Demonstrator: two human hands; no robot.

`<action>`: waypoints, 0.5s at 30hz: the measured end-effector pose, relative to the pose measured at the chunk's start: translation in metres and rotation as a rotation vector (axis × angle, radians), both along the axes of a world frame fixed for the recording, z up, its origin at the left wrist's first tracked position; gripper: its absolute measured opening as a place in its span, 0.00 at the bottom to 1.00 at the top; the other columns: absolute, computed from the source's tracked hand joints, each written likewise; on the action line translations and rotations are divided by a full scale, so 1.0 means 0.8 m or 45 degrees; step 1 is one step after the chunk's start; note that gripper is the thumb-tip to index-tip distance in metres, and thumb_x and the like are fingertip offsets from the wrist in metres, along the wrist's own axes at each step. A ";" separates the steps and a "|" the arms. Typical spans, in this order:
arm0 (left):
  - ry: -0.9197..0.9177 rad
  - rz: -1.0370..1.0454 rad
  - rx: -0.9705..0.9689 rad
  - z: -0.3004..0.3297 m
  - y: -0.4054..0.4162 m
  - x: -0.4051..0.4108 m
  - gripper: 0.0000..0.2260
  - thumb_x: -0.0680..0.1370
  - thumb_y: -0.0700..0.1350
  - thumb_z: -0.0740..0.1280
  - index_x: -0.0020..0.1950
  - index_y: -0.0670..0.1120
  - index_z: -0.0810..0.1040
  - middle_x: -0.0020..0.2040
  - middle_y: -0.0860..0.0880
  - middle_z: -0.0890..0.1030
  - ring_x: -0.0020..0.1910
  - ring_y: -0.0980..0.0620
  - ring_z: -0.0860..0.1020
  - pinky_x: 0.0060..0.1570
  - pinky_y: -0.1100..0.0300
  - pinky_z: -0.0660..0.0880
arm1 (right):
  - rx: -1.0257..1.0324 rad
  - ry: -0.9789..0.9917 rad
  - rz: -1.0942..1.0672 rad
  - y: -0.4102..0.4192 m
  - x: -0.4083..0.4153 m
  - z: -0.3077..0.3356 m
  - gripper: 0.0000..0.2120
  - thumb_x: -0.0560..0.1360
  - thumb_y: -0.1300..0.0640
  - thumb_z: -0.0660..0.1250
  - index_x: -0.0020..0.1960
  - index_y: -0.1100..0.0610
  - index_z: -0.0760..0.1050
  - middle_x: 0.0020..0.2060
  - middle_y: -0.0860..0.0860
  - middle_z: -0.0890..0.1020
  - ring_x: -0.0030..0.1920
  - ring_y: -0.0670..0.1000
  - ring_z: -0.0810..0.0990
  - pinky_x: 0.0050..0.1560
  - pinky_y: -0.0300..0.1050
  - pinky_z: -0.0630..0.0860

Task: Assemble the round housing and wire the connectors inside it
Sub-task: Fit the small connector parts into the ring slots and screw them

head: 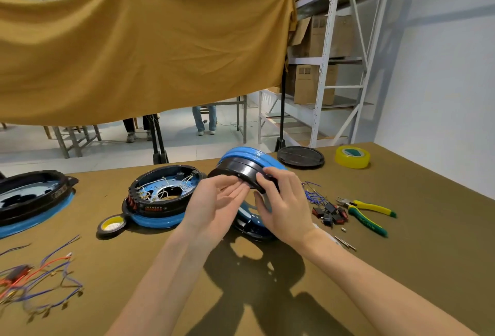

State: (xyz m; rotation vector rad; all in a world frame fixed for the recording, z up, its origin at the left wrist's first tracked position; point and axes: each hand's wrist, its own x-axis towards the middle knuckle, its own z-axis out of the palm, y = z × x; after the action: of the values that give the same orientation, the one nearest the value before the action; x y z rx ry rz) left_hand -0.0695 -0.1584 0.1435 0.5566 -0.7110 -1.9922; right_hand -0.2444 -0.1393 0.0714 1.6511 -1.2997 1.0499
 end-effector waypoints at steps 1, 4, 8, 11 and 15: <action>0.010 -0.009 0.028 0.000 0.002 0.002 0.26 0.68 0.31 0.68 0.66 0.34 0.74 0.54 0.34 0.85 0.58 0.40 0.83 0.62 0.48 0.79 | 0.001 0.019 0.019 0.002 0.002 -0.001 0.15 0.77 0.59 0.71 0.62 0.65 0.80 0.59 0.61 0.80 0.59 0.61 0.78 0.61 0.54 0.77; 0.015 -0.028 0.066 -0.001 0.007 0.005 0.24 0.70 0.29 0.67 0.67 0.35 0.73 0.56 0.33 0.84 0.59 0.39 0.82 0.63 0.47 0.78 | 0.011 0.083 0.078 0.011 -0.001 0.000 0.15 0.79 0.59 0.69 0.63 0.65 0.80 0.59 0.61 0.81 0.59 0.60 0.78 0.61 0.52 0.77; -0.035 -0.058 0.069 -0.002 0.007 0.010 0.21 0.76 0.30 0.64 0.69 0.37 0.72 0.61 0.33 0.82 0.62 0.37 0.80 0.69 0.43 0.73 | 0.101 0.166 0.111 0.023 0.002 0.008 0.16 0.77 0.56 0.72 0.62 0.63 0.81 0.60 0.61 0.81 0.60 0.59 0.77 0.61 0.58 0.75; -0.206 -0.065 -0.035 -0.004 0.006 0.016 0.18 0.78 0.33 0.65 0.68 0.39 0.75 0.61 0.37 0.83 0.60 0.40 0.82 0.63 0.46 0.77 | 0.185 0.113 0.164 0.030 0.015 0.018 0.15 0.76 0.52 0.72 0.60 0.57 0.83 0.68 0.61 0.75 0.68 0.60 0.72 0.71 0.71 0.62; -0.424 0.036 -0.179 -0.010 0.004 0.025 0.12 0.77 0.34 0.68 0.59 0.42 0.82 0.56 0.41 0.85 0.59 0.43 0.83 0.59 0.50 0.79 | 0.452 -0.131 0.446 0.041 0.035 0.026 0.28 0.75 0.60 0.73 0.73 0.50 0.74 0.81 0.60 0.53 0.81 0.62 0.57 0.75 0.57 0.67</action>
State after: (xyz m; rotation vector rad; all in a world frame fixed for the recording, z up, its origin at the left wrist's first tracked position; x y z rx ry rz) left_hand -0.0493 -0.1551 0.1354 0.8185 -1.0311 -1.8247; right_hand -0.2166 -0.1065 0.0925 2.1763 -1.3512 1.1676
